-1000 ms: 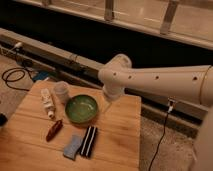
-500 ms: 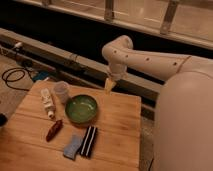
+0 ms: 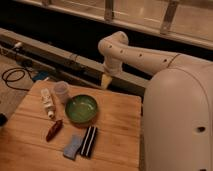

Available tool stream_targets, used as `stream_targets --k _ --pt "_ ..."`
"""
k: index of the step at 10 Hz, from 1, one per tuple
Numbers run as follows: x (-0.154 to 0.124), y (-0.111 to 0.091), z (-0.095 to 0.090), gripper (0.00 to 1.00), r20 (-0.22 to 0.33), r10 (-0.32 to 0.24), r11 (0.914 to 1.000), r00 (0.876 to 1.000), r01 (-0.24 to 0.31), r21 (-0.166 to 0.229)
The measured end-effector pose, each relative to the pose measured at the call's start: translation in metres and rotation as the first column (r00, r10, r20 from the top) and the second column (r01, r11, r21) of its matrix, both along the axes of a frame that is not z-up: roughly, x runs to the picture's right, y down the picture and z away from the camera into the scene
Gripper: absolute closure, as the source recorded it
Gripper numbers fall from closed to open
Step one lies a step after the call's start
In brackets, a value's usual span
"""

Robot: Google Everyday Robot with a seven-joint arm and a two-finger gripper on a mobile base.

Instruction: Move the arm in a circular motion

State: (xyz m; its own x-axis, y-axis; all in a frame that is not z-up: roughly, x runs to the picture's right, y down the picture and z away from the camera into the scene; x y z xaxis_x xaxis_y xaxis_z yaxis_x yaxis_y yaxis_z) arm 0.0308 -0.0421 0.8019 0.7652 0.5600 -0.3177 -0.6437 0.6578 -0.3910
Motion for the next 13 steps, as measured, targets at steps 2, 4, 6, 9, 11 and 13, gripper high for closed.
stream_targets --k 2,4,6,9,11,13 --pt "-0.013 0.021 -0.019 0.2 0.037 -0.031 0.9995 0.999 0.031 -0.003" --pt "-0.029 0.058 -0.05 0.2 0.067 -0.06 0.9981 0.996 0.061 -0.012" --pt "-0.035 0.104 -0.085 0.2 0.073 -0.074 0.9967 0.995 0.076 -0.029" --pt "-0.01 0.15 -0.12 0.2 0.023 -0.033 0.9987 0.999 0.034 -0.037" --pt "-0.001 0.158 -0.126 0.2 -0.011 0.005 0.9994 1.0 -0.006 -0.035" --pt "0.012 0.147 -0.118 0.2 -0.051 0.045 0.9986 0.998 -0.046 -0.026"
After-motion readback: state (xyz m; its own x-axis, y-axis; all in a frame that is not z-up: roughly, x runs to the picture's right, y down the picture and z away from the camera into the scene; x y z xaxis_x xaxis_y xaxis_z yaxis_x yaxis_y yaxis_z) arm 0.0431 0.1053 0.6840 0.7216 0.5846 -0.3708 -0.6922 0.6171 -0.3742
